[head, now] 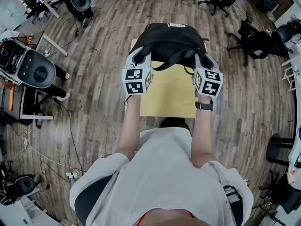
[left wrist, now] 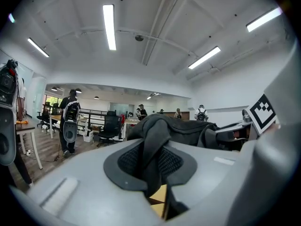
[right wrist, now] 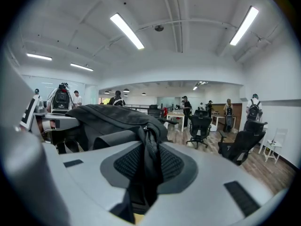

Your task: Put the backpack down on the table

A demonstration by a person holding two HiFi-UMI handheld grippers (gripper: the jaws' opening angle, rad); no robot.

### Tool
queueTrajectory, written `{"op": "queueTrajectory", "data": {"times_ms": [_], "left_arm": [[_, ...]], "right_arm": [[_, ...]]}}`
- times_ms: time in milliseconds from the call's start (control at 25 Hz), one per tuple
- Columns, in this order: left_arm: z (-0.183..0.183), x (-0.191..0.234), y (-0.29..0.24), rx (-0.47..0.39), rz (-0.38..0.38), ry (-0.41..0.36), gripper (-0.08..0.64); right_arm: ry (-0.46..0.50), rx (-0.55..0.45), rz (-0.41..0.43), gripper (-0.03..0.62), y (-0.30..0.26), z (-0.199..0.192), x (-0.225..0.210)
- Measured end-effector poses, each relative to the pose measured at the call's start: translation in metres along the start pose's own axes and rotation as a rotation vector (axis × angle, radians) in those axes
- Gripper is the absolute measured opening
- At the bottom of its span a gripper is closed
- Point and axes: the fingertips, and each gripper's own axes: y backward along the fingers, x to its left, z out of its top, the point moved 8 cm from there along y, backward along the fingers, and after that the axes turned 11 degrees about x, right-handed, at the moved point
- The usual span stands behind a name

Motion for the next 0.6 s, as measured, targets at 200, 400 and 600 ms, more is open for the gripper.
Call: {"op": "queueTrajectory", "data": {"times_ms": [200,400,600], "left_arm": [[-0.009,0.003,-0.029,0.032,0.012,0.024,0.058],[-0.019,0.006,-0.06,0.074,0.017,0.049,0.058],[-0.036,0.004,-0.089,0.135,0.024,0.063,0.058]], "right_arm": [[-0.002,0.042,0.016,0.095,-0.031,-0.005,-0.012],[-0.003,0.087,0.038,0.095,-0.065,-0.01,-0.026],[-0.015,0.134,0.061,0.095,-0.098,-0.024,-0.042]]}}
